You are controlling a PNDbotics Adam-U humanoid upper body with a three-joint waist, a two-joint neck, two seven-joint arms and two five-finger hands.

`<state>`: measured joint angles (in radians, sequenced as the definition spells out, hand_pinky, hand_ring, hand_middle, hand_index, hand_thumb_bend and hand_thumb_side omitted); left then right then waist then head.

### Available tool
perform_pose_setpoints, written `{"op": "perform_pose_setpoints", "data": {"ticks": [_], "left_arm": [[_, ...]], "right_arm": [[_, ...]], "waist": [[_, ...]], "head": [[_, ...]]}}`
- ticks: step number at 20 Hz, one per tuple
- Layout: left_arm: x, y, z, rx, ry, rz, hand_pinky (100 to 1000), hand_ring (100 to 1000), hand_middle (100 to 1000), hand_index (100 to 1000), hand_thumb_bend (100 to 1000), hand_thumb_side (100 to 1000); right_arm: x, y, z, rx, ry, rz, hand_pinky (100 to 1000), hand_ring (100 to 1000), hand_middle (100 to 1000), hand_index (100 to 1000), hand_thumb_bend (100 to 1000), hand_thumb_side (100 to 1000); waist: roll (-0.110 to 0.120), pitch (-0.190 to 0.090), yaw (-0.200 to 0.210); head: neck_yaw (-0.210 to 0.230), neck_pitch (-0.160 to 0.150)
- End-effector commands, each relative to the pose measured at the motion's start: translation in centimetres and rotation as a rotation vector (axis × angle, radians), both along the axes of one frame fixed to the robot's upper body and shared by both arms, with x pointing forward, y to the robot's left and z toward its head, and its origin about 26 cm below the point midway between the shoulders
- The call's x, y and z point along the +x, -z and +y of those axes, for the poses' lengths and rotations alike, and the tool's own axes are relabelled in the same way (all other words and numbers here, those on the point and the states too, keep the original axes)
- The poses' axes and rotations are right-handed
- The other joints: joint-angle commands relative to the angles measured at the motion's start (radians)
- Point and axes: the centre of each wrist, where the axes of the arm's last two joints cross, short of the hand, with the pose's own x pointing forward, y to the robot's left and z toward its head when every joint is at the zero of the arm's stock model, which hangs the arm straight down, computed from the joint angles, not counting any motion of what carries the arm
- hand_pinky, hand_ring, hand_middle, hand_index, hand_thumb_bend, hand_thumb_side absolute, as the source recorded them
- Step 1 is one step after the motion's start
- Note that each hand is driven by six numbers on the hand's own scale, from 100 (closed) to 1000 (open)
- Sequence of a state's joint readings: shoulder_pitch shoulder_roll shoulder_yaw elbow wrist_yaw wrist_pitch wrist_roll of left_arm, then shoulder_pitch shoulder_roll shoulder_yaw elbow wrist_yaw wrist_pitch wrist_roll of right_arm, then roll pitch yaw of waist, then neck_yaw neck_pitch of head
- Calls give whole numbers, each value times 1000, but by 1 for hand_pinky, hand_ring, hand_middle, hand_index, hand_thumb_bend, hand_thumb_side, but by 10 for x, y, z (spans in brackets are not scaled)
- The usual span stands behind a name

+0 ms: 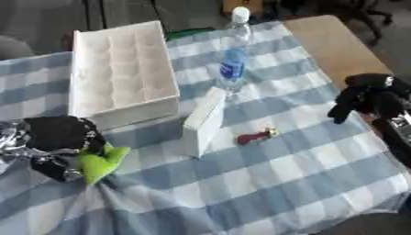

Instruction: Pick up objects on the table and place them in the box.

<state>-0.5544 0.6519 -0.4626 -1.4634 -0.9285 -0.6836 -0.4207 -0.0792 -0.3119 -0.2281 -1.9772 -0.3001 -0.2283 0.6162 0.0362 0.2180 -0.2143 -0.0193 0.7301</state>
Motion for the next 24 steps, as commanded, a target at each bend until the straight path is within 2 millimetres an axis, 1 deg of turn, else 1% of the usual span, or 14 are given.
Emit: {"op": "perform_pose_setpoints", "data": {"ticks": [1, 3, 4, 5, 7, 8, 9, 10, 13, 14, 17, 18, 19, 24], "left_arm": [[-7, -30, 8, 265, 180, 68, 660, 556, 492, 590, 100, 299], [-12, -42, 8, 261, 197, 72, 661, 559, 497, 595, 100, 297], [-16, -51, 8, 255, 212, 62, 677, 582, 521, 626, 160, 339], [-21, -62, 8, 247, 230, 50, 677, 582, 521, 626, 160, 339], [-29, -77, 7, 242, 255, 40, 684, 596, 535, 642, 213, 398], [-33, -82, 7, 240, 266, 39, 693, 611, 557, 662, 307, 513], [-36, -86, 7, 236, 276, 38, 693, 611, 557, 662, 307, 513], [-38, -89, 7, 232, 283, 38, 696, 619, 568, 671, 347, 588], [-41, -90, 8, 223, 288, 44, 695, 620, 570, 672, 318, 597], [-41, -91, 9, 217, 284, 45, 690, 617, 564, 665, 266, 558], [-41, -94, 12, 187, 265, 48, 688, 615, 562, 663, 257, 546], [-40, -99, 13, 162, 249, 39, 680, 608, 546, 646, 278, 352], [-38, -108, 17, 101, 212, 13, 683, 613, 548, 648, 292, 307], [-29, -125, 26, -113, 61, -85, 672, 594, 520, 619, 287, 261]], "right_arm": [[-2, -9, -1, -13, 2, -33, 586, 497, 597, 811, 100, 690], [-2, -9, -1, -14, 4, -32, 586, 497, 597, 811, 100, 691], [-3, -9, -2, -15, 5, -31, 586, 497, 597, 811, 100, 691], [-3, -9, -2, -15, 5, -31, 586, 497, 597, 811, 100, 691], [-3, -9, -2, -16, 7, -31, 586, 497, 597, 811, 100, 690], [-3, -9, -2, -16, 7, -30, 586, 497, 597, 811, 100, 690], [-3, -9, -2, -16, 8, -30, 586, 497, 597, 811, 100, 690], [-3, -9, -2, -16, 8, -30, 586, 497, 597, 811, 100, 689], [-3, -9, -2, -16, 8, -31, 586, 497, 597, 811, 100, 689], [-3, -9, -2, -16, 8, -31, 586, 497, 597, 811, 100, 689], [-3, -8, -2, -16, 9, -31, 586, 497, 597, 811, 100, 689], [-3, -8, -2, -15, 10, -30, 586, 497, 597, 811, 100, 689], [-3, -8, -3, -15, 11, -29, 586, 497, 597, 811, 100, 689], [-4, -7, -3, -13, 11, -29, 587, 497, 598, 812, 100, 689]], "waist": [[-4, -11, 2], [-3, -12, 4], [-3, -13, 5], [-2, -13, 6], [-2, -14, 8], [-2, -14, 8], [-2, -14, 9], [-2, -14, 9], [-4, -13, 10], [-4, -13, 11], [-5, -13, 12], [-6, -13, 14], [-7, -14, 17], [-11, -15, 19]], "head": [[-5, 2], [-6, 2], [-8, 3], [-9, 3], [-11, 3], [-11, 3], [-12, 3], [-12, 2], [-13, 3], [-14, 3], [-16, 4], [-18, 5], [-20, 5], [-22, 3]]}}
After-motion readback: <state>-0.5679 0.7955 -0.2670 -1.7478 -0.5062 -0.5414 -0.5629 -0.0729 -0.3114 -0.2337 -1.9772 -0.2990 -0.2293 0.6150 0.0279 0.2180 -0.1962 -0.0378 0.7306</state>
